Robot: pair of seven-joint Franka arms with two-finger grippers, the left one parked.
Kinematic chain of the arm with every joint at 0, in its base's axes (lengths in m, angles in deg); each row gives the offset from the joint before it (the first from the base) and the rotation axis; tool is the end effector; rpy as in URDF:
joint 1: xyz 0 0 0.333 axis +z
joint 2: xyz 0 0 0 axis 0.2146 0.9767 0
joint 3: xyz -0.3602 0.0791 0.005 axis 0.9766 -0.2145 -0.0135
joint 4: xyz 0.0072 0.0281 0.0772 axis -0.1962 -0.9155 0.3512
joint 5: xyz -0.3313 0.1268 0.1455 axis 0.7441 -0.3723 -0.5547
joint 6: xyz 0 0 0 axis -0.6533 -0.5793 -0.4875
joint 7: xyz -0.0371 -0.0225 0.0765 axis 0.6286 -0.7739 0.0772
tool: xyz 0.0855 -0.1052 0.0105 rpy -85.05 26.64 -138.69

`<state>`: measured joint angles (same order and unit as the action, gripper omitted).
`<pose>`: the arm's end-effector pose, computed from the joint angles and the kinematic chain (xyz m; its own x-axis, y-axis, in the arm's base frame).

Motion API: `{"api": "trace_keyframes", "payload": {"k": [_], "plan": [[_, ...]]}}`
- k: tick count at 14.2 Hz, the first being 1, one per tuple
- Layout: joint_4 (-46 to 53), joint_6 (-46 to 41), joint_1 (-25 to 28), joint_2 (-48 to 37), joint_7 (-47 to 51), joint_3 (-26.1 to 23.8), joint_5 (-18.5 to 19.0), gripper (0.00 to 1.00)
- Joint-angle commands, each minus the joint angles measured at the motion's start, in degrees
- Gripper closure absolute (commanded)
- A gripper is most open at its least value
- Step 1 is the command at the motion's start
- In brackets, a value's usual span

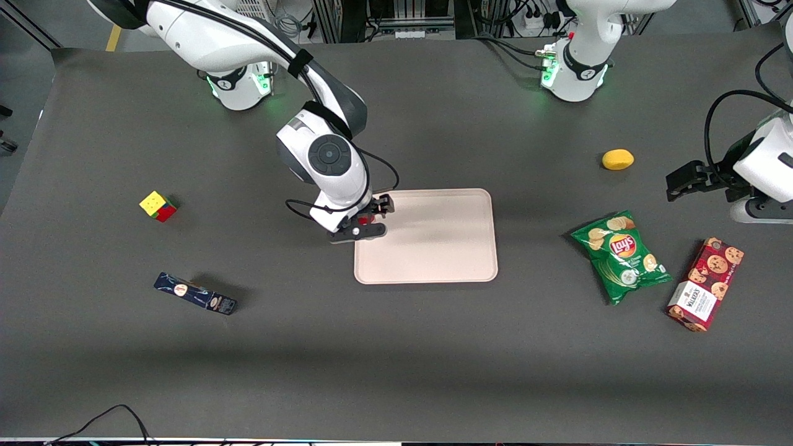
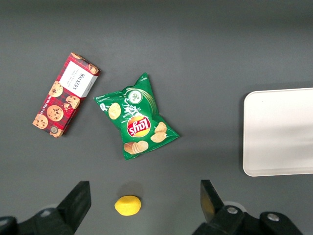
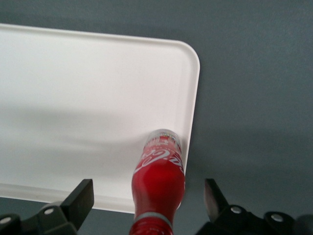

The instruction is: Place coke bottle on tray

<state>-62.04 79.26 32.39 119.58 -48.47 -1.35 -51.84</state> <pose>0.5348 0.4244 0.3235 0.9935 0.0966 -0.0610 0.0948 -0.9950 -0.0306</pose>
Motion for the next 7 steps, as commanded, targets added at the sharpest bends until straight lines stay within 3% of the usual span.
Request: {"api": "trace_keyframes", "payload": {"k": [1, 5, 7], "plan": [[3.14, -5.09, -0.22, -4.84, 0.13, 0.56, 1.37, 0.0], [5.7, -16.01, -1.27, -17.31, -16.28, 7.04, 0.24, 0.0], [5.62, -20.04, -1.8, -23.21, -24.61, 13.36, -5.7, 0.0]]}}
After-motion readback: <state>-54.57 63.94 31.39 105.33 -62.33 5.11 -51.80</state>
